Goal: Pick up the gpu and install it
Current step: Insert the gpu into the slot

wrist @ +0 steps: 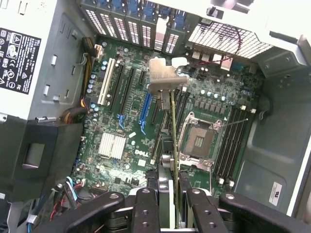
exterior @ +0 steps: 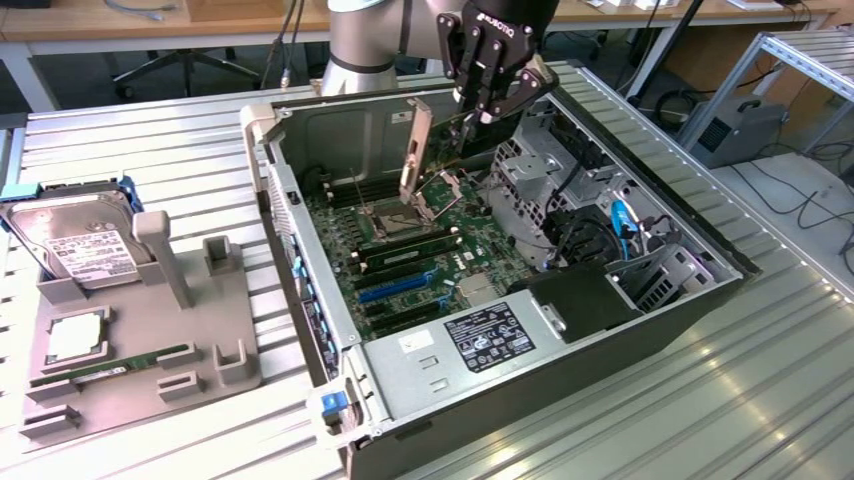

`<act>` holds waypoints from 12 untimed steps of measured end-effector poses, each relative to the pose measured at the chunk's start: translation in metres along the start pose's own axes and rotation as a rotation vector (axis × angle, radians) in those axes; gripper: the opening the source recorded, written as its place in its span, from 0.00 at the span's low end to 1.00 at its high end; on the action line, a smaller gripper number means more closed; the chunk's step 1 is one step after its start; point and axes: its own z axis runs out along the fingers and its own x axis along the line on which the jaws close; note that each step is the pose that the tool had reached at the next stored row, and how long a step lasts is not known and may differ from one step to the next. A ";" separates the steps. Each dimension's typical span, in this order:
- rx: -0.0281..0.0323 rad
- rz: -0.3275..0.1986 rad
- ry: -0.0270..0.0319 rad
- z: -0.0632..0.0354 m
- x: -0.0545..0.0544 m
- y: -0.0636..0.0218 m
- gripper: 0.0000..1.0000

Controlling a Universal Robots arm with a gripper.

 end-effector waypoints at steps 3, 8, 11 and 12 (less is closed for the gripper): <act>-0.0001 -0.006 0.0002 0.0000 0.000 0.0000 0.27; -0.0003 -0.015 0.0005 0.0001 0.000 0.0000 0.27; -0.0005 -0.022 0.0008 0.0001 0.000 0.0000 0.27; -0.0006 -0.024 0.0009 0.0001 0.000 0.0000 0.27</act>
